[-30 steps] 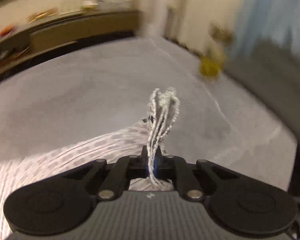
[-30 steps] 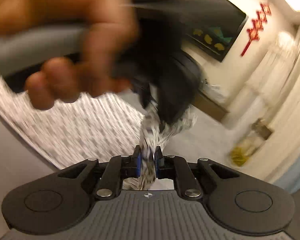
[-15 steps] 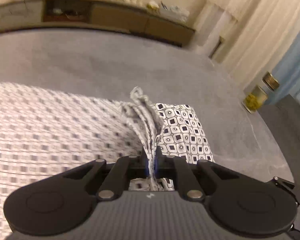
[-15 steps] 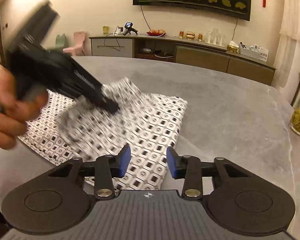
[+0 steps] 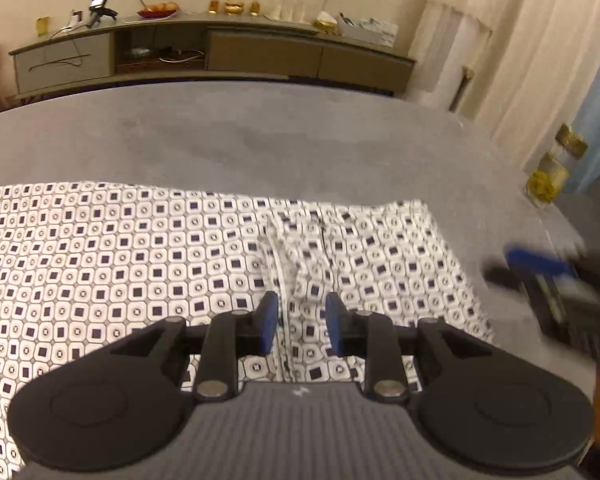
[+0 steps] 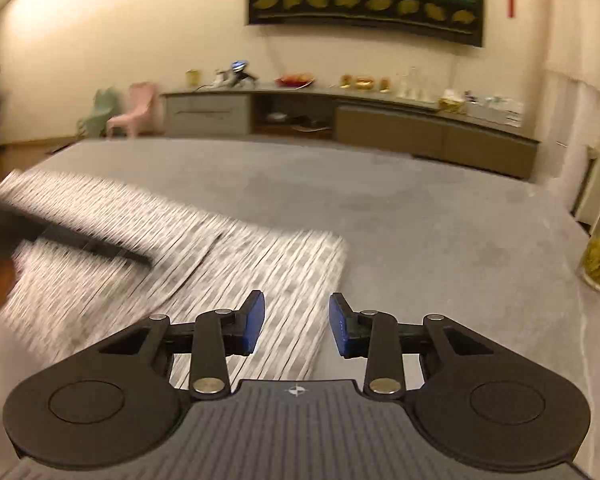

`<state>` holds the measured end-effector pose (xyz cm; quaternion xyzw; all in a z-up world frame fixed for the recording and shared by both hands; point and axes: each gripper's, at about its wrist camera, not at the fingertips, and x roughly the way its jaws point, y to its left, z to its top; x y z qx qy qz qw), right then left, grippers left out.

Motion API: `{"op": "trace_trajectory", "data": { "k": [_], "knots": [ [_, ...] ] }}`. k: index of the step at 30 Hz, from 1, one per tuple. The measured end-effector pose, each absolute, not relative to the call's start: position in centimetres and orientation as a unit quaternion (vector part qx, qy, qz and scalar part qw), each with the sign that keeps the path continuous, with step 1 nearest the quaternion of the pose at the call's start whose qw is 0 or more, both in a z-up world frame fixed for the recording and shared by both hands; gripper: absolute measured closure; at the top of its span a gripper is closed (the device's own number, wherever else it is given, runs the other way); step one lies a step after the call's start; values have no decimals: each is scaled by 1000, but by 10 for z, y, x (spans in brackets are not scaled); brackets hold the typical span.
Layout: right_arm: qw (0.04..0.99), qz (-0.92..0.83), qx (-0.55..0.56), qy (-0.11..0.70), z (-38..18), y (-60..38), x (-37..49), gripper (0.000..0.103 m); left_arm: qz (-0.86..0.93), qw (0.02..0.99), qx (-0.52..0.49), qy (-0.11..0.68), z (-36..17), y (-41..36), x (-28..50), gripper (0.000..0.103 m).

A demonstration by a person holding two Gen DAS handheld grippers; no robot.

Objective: Fold clothes

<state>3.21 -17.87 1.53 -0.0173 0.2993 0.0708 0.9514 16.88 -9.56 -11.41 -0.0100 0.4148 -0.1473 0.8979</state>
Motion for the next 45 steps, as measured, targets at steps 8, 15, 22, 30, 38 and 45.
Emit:
{"op": "trace_trajectory", "data": {
  "k": [8,15,22,30,38,45],
  "knots": [
    [928,58,-17,366,-21,-170,96,74,-148,904,21,401,-115,-102,152,77],
    [925,127,17,358,-6,-178,19,74,-200,900,60,383,-105,-112,118,76],
    [925,122,-24,359,-12,-172,-18,74,-187,893,100,397,-140,-120,105,77],
    [924,108,-9,366,-13,-181,-20,52,-203,897,84,384,-97,-125,114,61],
    [938,114,-72,320,-10,-157,-26,98,-269,855,121,427,-79,-215,189,47],
    [952,162,-80,246,3,-149,-45,99,-259,850,127,441,-95,-216,202,99]
  ]
}}
